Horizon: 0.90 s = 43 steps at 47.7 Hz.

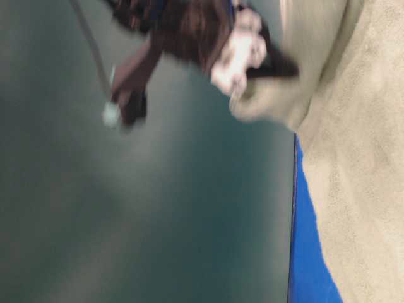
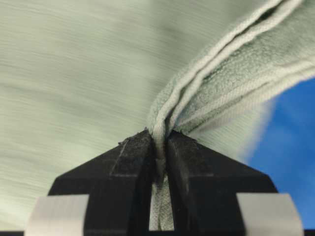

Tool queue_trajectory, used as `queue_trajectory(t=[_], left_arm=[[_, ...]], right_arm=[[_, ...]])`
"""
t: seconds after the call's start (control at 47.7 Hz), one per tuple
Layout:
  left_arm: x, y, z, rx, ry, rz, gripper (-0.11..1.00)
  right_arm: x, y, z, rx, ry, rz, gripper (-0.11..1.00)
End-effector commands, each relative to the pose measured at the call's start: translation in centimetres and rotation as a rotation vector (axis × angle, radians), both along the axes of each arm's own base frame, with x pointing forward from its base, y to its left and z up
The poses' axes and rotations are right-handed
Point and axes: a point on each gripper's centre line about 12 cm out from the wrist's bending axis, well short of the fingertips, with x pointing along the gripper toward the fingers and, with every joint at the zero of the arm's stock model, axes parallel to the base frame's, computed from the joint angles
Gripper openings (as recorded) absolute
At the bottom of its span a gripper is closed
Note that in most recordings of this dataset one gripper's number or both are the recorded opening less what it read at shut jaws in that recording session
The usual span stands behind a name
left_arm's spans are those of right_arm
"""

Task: Fold a bath towel.
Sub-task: 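Fold the right end over toward the left end with the right gripper, release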

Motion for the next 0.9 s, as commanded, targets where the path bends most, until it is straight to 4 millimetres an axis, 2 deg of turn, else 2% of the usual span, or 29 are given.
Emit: queue_trajectory(t=[0.0, 0.147, 0.315, 0.608, 0.881], left_arm=[[0.4, 0.0, 0.7, 0.003, -0.019, -0.003, 0.85], [0.4, 0.0, 0.7, 0.004, -0.019, -0.004, 0.85], [0.4, 0.0, 0.6, 0.006, -0.015, -0.006, 0.85], [0.4, 0.0, 0.6, 0.010, -0.013, -0.010, 0.85], [0.4, 0.0, 0.6, 0.009, -0.013, -0.009, 0.85]], right_arm=[[3.6, 2.5, 1.8, -0.008, -0.073, 0.073, 0.12], [8.1, 5.1, 1.5, -0.011, -0.101, 0.133, 0.12], [10.8, 7.0, 0.0, 0.006, -0.096, 0.156, 0.12], [11.2, 8.1, -0.8, 0.028, -0.089, 0.149, 0.12], [11.0, 7.4, -1.7, 0.029, -0.073, 0.135, 0.12]])
